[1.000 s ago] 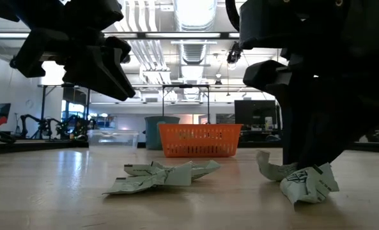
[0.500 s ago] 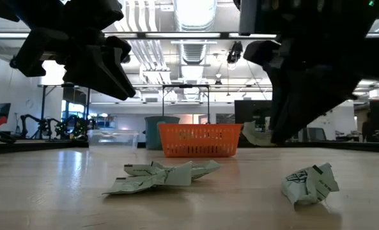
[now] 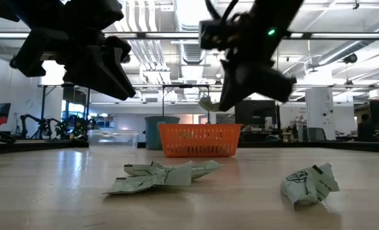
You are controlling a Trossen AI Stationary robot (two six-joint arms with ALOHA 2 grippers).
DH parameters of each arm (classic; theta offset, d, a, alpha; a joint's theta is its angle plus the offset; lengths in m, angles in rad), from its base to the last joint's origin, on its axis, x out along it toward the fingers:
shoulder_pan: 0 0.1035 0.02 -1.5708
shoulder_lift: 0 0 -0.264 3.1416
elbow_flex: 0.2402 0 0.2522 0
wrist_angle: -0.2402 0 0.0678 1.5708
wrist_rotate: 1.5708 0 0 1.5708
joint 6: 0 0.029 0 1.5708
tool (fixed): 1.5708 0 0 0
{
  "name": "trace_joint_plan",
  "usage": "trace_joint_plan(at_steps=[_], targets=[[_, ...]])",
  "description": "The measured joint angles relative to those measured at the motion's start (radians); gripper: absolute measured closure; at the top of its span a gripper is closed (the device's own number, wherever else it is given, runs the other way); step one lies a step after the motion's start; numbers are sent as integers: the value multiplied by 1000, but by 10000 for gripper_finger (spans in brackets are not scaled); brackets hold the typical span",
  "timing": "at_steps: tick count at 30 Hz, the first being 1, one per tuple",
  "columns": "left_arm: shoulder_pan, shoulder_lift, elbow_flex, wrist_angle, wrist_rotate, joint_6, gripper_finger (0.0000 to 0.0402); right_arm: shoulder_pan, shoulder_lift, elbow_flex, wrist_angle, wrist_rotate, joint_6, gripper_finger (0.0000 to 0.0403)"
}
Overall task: Pick and place items into bin
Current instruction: Put the stevia packet into the orange bin
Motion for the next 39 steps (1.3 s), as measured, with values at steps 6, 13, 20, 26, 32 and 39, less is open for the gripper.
trace_joint_plan(at_steps=[6, 13, 20, 26, 32, 39], targets=[[0, 0, 0, 4, 0, 0, 311, -140, -3, 0, 2, -4, -17, 385], [0, 0, 0, 5, 0, 0, 311, -239, -4, 0, 5, -42, 40, 384], [0, 0, 0, 4, 0, 0, 311, -248, -4, 0, 13, -113, 36, 343], [-1, 0, 0, 4, 29, -19, 311, -242, -13, 0, -23, -112, 24, 296], [-3, 0, 0, 41, 225, -28, 311, -180, -90, -3, -95, -112, 94, 280], [-13, 62, 0, 166, 254, -53, 311, -46, -227, -39, -66, -111, 157, 286]])
